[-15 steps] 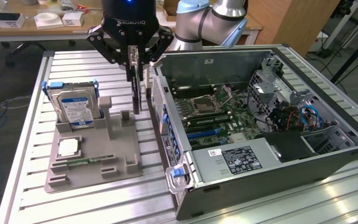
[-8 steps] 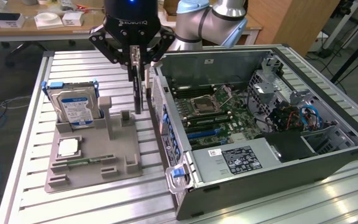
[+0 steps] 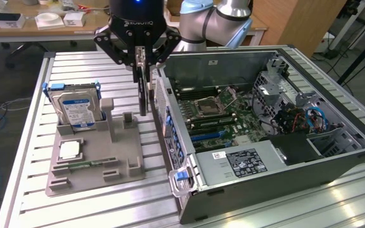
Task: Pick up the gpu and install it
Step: 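Pick up the gpu and move the gpu toward the slot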
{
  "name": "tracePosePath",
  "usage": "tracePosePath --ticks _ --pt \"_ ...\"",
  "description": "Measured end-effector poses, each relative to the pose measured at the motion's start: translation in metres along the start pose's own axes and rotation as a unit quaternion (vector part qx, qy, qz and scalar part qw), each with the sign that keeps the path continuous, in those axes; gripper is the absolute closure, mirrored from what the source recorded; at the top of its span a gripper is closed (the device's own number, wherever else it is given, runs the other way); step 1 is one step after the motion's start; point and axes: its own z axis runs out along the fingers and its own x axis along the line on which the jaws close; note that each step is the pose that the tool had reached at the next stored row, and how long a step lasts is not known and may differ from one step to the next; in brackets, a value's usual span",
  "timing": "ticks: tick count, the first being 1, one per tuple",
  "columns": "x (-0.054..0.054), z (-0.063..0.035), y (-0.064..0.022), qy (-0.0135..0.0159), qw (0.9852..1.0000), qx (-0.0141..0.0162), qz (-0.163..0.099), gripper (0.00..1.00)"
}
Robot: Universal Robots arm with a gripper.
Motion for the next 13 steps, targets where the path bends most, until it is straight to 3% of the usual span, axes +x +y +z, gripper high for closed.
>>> tracePosePath --ticks 13 --pt "-0.0096 0.0002 0.0007 0.0000 1.0000 0.0000 0.000 0.74"
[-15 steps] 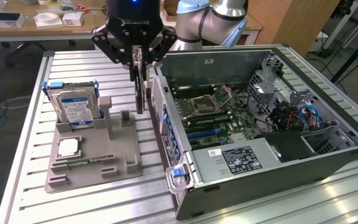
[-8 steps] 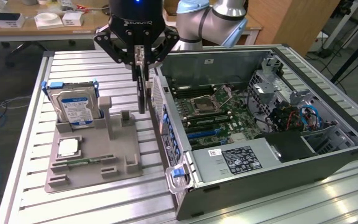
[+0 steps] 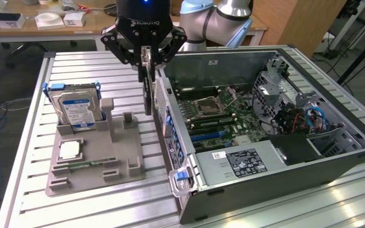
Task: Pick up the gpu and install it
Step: 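Pick up the gpu and move the gpu toward the slot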
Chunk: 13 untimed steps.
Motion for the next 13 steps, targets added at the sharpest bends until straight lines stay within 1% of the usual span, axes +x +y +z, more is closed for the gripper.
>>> tracePosePath --ticks 13 --pt "-0.011 0.0003 0.0008 0.0000 1.0000 0.0000 -0.001 0.74"
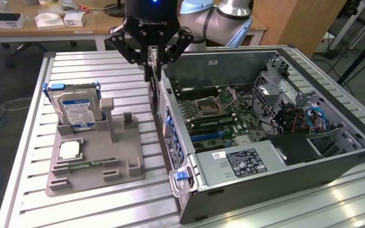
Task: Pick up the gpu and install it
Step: 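Pick up the gpu and move the gpu toward the slot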
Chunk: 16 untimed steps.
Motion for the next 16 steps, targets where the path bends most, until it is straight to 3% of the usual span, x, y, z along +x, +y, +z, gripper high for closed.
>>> tracePosePath --ticks 16 --pt "-0.013 0.0003 0.0009 0.0000 1.0000 0.0000 -0.001 0.74"
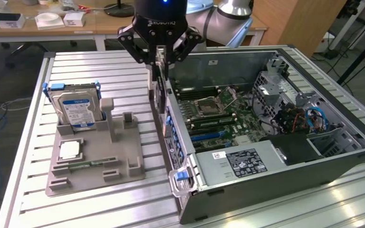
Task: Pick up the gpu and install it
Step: 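Pick up the gpu and move the gpu toward the slot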
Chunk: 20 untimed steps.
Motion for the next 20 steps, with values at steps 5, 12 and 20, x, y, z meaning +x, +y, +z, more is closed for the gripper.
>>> tracePosePath --ticks 5,12,20 --pt "-0.003 0.0001 0.0002 0.0000 1.0000 0.0000 0.000 0.74" --pt "-0.008 0.0002 0.0006 0.0001 1.0000 0.0000 -0.001 0.74" --pt "-0.013 0.0003 0.0009 0.0001 1.0000 0.0000 -0.001 0.74"
